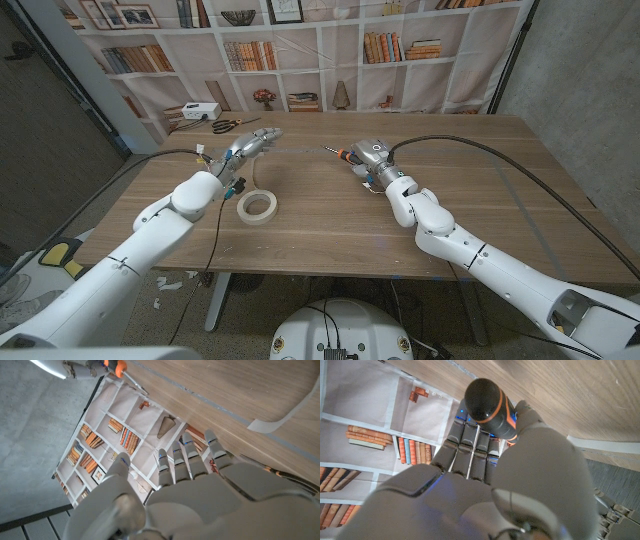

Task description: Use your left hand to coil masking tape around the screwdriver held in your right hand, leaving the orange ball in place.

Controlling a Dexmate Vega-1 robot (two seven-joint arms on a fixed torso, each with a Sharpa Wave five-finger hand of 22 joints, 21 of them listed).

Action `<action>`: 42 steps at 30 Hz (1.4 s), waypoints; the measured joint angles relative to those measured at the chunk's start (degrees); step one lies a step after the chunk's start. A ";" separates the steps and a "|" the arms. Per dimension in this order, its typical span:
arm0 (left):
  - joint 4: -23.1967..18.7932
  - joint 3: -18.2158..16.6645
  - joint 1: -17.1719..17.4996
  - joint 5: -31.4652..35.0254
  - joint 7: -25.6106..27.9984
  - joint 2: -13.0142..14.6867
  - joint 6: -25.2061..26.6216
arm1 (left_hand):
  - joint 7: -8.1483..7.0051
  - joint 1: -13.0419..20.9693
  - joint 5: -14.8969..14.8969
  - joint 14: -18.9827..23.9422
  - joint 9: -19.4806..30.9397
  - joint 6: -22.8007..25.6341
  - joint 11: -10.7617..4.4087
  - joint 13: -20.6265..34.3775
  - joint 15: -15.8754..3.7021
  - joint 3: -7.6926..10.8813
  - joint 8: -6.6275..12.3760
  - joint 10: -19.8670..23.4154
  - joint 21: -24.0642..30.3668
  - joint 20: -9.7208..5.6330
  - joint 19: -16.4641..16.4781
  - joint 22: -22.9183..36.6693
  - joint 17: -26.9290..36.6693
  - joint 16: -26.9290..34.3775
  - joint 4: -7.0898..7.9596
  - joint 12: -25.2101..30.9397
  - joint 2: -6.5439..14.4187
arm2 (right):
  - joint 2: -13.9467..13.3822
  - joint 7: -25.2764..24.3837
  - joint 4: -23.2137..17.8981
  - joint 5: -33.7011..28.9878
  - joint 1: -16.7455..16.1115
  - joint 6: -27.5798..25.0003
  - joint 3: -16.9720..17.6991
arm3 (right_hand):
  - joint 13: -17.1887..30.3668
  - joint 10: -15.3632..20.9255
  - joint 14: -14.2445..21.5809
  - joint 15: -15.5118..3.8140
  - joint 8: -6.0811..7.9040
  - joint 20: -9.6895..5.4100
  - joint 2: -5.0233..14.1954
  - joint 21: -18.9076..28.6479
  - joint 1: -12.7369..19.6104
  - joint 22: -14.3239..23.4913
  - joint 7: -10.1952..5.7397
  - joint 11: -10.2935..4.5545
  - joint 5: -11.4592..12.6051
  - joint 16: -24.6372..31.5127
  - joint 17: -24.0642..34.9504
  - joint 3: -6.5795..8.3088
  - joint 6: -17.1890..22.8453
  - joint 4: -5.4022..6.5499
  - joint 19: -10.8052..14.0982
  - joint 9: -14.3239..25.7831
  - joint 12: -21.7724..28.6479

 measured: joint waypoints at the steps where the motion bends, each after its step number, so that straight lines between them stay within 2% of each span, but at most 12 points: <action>1: -1.51 -0.22 0.36 0.64 0.10 0.75 0.93 | -0.01 0.07 0.00 0.28 0.00 0.44 -0.19 0.00 -0.28 -0.15 0.39 0.19 0.08 0.01 -0.01 0.16 0.16 0.23 -0.15 0.02 0.05 | -0.15 -0.65 -0.25 0.14 -0.29 0.30 0.29 | -0.16 0.01 0.49 -0.10 -0.14 -0.03 -0.06 0.01 0.06 0.00 -0.28 0.00 0.01 -0.30 -0.23 -0.09 0.31 -0.09 0.03 -0.03 -0.08; 5: -7.43 -1.15 3.20 4.63 0.62 3.62 6.36 | -0.13 2.04 0.00 0.95 0.00 3.59 -1.07 0.46 -0.95 -0.40 1.04 2.28 0.81 -0.21 0.21 0.72 1.23 1.63 -1.51 0.43 -0.54 | -0.92 -2.31 -1.32 0.42 -1.60 1.00 1.56 | -0.48 0.20 0.69 -0.29 -0.23 -0.02 -0.06 0.51 0.06 -0.01 -0.19 -0.18 0.02 -0.61 -0.36 -0.09 0.41 -0.09 0.03 -0.05 -0.22; 10: -12.77 -1.82 5.70 9.65 0.87 6.13 12.70 | -1.24 4.46 0.00 0.79 0.27 4.88 -2.00 0.76 -1.23 -0.15 1.04 2.97 0.93 -0.33 0.27 1.06 2.09 2.47 -2.85 0.42 -0.81 | -1.59 -3.67 -2.40 0.54 -2.96 1.67 2.67 | -0.76 0.22 0.83 -0.19 -0.41 -0.02 -0.07 0.89 0.07 -0.04 -0.11 -0.18 0.43 -1.07 -0.43 -0.42 0.50 0.07 0.03 -0.15 -0.66; 13: -15.43 -1.96 6.78 12.71 0.77 7.41 16.42 | -1.69 6.00 0.00 0.13 0.28 5.05 -2.94 0.79 -1.90 -0.07 1.04 2.66 0.93 -0.72 -0.14 1.32 2.45 2.47 -3.23 0.42 -1.49 | -1.88 -4.30 -2.94 0.56 -3.66 1.93 3.25 | -1.02 0.23 1.33 -0.30 -0.43 -0.02 -0.29 1.31 0.29 -0.04 -0.39 -0.19 0.66 -1.37 -0.44 -0.55 0.79 0.07 0.03 -0.15 -0.77; 14: -19.06 -1.97 8.07 14.30 0.49 9.19 18.45 | -1.87 6.23 0.00 -0.02 0.28 4.87 -3.02 0.79 -2.05 -0.07 1.04 2.57 1.20 -0.70 -0.40 1.33 2.58 2.47 -3.23 0.30 -1.66 | -2.01 -5.07 -3.16 0.59 -3.98 2.39 3.50 | -1.02 0.23 1.34 -0.30 -0.43 -0.02 -0.29 1.33 0.29 -0.04 -0.40 -0.20 0.66 -1.38 -0.44 -0.55 0.79 0.07 0.03 -0.15 -1.03; 22: -27.47 -0.22 10.41 22.83 -1.78 13.63 28.84 | -3.21 11.41 0.01 -1.39 0.28 5.59 -4.26 1.32 -2.76 0.16 1.04 2.37 1.75 -0.71 -1.17 1.85 3.51 3.32 -3.94 -0.27 -2.91 | -2.67 -6.90 -4.20 0.68 -5.43 3.42 4.83 | -1.46 0.34 1.44 -0.40 -0.85 -0.01 -0.29 1.77 0.29 -0.03 -0.29 -0.30 0.66 -1.77 -0.40 -0.81 0.90 0.30 0.03 -0.11 -1.10; 26: -30.35 1.59 10.39 27.06 -3.83 15.64 33.81 | -3.68 15.16 0.45 -2.09 0.28 5.71 -5.22 1.59 -2.76 0.40 1.04 2.49 1.97 -0.71 -1.17 2.09 4.05 3.75 -4.18 -0.27 -4.10 | -2.86 -8.25 -4.50 0.94 -6.07 4.10 5.67 | -1.55 0.76 2.02 -0.40 -1.13 0.00 -0.30 2.11 0.30 0.01 -0.61 -0.28 1.06 -1.87 -0.32 -0.89 1.61 0.22 0.02 -0.11 -1.55; 29: -32.22 3.52 9.62 27.71 -4.22 17.08 34.53 | -4.14 17.00 0.70 -2.62 0.28 5.89 -5.79 1.85 -2.77 0.40 0.91 2.47 2.41 -0.71 -1.16 2.11 4.33 4.19 -4.18 -0.71 -5.10 | -2.87 -8.96 -4.51 1.13 -6.12 4.58 5.77 | -1.81 0.77 2.03 -0.40 -1.24 0.02 -0.51 2.32 0.51 0.03 -0.61 -0.28 1.10 -1.99 -0.12 -1.19 1.61 0.37 0.00 -0.11 -1.55; 30: -33.03 4.68 9.00 31.95 -7.12 17.76 39.02 | -4.14 17.38 0.73 -2.71 0.28 5.88 -5.79 1.86 -2.86 0.40 0.81 2.47 2.42 -0.71 -1.16 2.12 4.49 4.19 -4.18 -0.72 -5.35 | -2.88 -9.33 -4.48 1.23 -6.28 4.88 6.23 | -1.81 0.77 2.03 -0.40 -1.26 0.02 -0.59 2.32 0.59 0.03 -0.61 -0.28 1.10 -1.99 -0.11 -1.20 1.61 0.37 0.00 -0.11 -1.55; 33: -34.29 6.71 7.82 32.98 -7.87 18.73 40.04 | -4.17 18.77 0.73 -3.03 0.53 5.92 -6.08 1.89 -2.55 0.39 0.81 2.77 2.42 -0.71 -1.16 2.31 4.71 4.27 -4.16 -0.76 -5.81 | -2.82 -10.05 -4.08 1.47 -6.28 5.38 6.51 | -1.82 0.78 2.03 -0.40 -1.28 0.03 -0.67 2.53 0.67 0.03 -0.62 -0.29 1.10 -2.00 -0.11 -1.20 1.61 0.36 -0.01 -0.11 -1.55; 34: -34.90 7.94 7.05 36.57 -10.59 19.23 43.23 | -4.45 19.17 0.73 -3.03 0.53 6.20 -6.22 2.04 -2.56 0.30 0.80 2.91 2.42 -0.71 -1.16 2.39 4.84 4.59 -4.07 -0.76 -6.15 | -2.82 -10.18 -4.08 1.52 -6.28 5.50 6.51 | -1.82 0.78 2.03 -0.40 -1.28 0.04 -0.67 2.53 0.67 0.03 -0.62 -0.29 1.10 -2.00 -0.11 -1.24 1.62 0.33 -0.01 -0.11 -1.55; 42: -37.05 14.94 2.50 44.98 -17.40 20.99 48.54 | -5.12 23.20 1.58 -3.21 0.53 6.95 -6.81 2.64 -2.75 -0.08 0.81 3.50 3.30 -0.71 -1.16 2.65 5.82 5.70 -3.70 -0.76 -6.79 | -2.40 -11.78 -2.60 2.30 -5.55 7.20 6.91 | -1.64 1.58 2.04 -0.41 -1.38 0.13 -0.73 2.96 0.73 0.00 -0.85 -0.47 1.37 -2.53 -0.12 -1.55 1.85 0.50 -0.11 -0.14 -1.55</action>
